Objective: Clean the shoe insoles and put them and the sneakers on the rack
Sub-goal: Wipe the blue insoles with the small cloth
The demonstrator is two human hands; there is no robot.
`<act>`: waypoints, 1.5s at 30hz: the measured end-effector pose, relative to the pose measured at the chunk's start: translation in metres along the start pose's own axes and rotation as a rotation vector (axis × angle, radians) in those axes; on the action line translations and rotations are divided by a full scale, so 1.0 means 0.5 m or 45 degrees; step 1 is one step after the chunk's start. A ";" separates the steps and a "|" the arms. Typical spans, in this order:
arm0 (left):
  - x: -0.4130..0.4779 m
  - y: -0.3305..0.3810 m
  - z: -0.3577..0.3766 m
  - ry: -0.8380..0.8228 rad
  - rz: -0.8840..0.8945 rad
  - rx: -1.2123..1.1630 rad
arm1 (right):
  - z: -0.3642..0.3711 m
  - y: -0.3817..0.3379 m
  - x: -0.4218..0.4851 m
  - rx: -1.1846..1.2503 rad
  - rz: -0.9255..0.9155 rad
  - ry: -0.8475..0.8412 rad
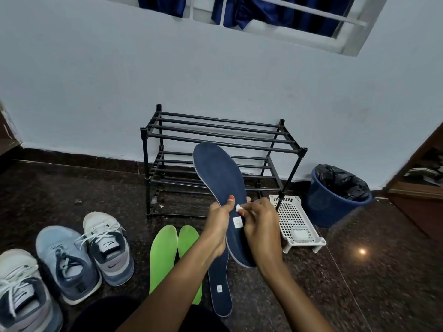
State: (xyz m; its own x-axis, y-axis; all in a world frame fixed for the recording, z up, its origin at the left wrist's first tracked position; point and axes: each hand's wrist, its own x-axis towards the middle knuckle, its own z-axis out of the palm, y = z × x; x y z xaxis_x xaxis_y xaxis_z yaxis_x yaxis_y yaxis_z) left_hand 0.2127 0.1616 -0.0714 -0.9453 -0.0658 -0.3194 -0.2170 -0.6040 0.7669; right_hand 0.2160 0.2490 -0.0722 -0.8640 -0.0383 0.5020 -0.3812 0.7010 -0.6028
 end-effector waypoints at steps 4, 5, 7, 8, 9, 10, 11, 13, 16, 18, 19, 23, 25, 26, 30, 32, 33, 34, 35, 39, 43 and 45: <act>0.001 0.004 0.001 -0.031 0.004 -0.065 | -0.001 -0.001 -0.023 0.018 -0.025 -0.055; 0.001 0.005 0.002 -0.035 0.009 -0.054 | -0.002 -0.001 -0.018 0.022 -0.016 -0.046; -0.003 0.007 0.004 0.008 0.021 0.010 | -0.004 0.002 0.003 0.034 0.015 0.006; -0.004 0.006 0.005 0.031 0.028 0.047 | -0.005 0.003 0.014 0.046 0.028 0.035; -0.004 0.006 0.005 0.047 0.034 0.067 | -0.006 0.002 0.023 0.067 0.038 0.047; -0.004 0.007 0.004 0.054 0.045 0.069 | -0.006 -0.002 0.026 0.092 0.040 0.045; -0.004 0.008 0.002 0.054 0.055 0.062 | -0.004 -0.005 0.024 0.110 0.037 0.034; -0.005 0.011 0.000 0.032 0.067 0.032 | 0.000 -0.007 0.008 0.131 0.031 -0.007; 0.002 0.017 -0.004 0.058 0.081 -0.020 | 0.005 -0.014 -0.035 0.177 0.011 -0.085; 0.006 0.018 -0.004 0.072 0.084 -0.048 | 0.006 -0.019 -0.050 0.194 -0.012 -0.074; 0.005 0.020 -0.004 0.071 0.083 -0.054 | 0.005 -0.021 -0.049 0.197 -0.009 -0.053; -0.005 0.022 0.001 0.025 0.086 -0.009 | -0.001 -0.022 -0.008 0.186 0.057 0.052; -0.008 0.022 0.001 0.052 0.113 0.004 | 0.000 -0.026 0.009 0.158 0.044 0.067; -0.007 0.022 0.000 0.061 0.119 -0.013 | 0.002 -0.029 0.011 0.132 0.025 0.061; -0.003 0.022 -0.003 0.083 0.106 -0.064 | 0.011 -0.026 -0.009 0.081 0.040 -0.015; -0.002 0.020 -0.003 0.085 0.093 -0.061 | 0.010 -0.024 -0.018 0.078 0.042 -0.036; -0.004 0.020 -0.001 0.084 0.095 -0.047 | 0.008 -0.022 -0.016 0.086 0.054 -0.032; -0.008 0.020 0.001 0.081 0.100 -0.039 | 0.005 -0.021 -0.010 0.100 0.077 -0.017; -0.009 0.020 0.003 0.080 0.109 -0.023 | 0.004 -0.020 -0.003 0.113 0.102 -0.002; -0.016 0.022 0.006 0.087 0.157 0.032 | 0.002 -0.023 0.016 0.133 0.140 0.037; -0.012 0.019 0.004 0.090 0.141 -0.013 | 0.001 -0.030 -0.013 0.125 0.098 -0.047; -0.005 0.019 0.001 0.104 0.143 -0.018 | 0.002 -0.034 -0.029 0.130 0.042 -0.101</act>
State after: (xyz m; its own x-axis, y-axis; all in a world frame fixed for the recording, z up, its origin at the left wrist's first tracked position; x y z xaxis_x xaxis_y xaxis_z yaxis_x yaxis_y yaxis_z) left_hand 0.2127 0.1562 -0.0630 -0.9403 -0.1978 -0.2769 -0.1071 -0.6003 0.7926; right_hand 0.2349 0.2370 -0.0699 -0.8983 -0.0756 0.4329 -0.3805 0.6267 -0.6801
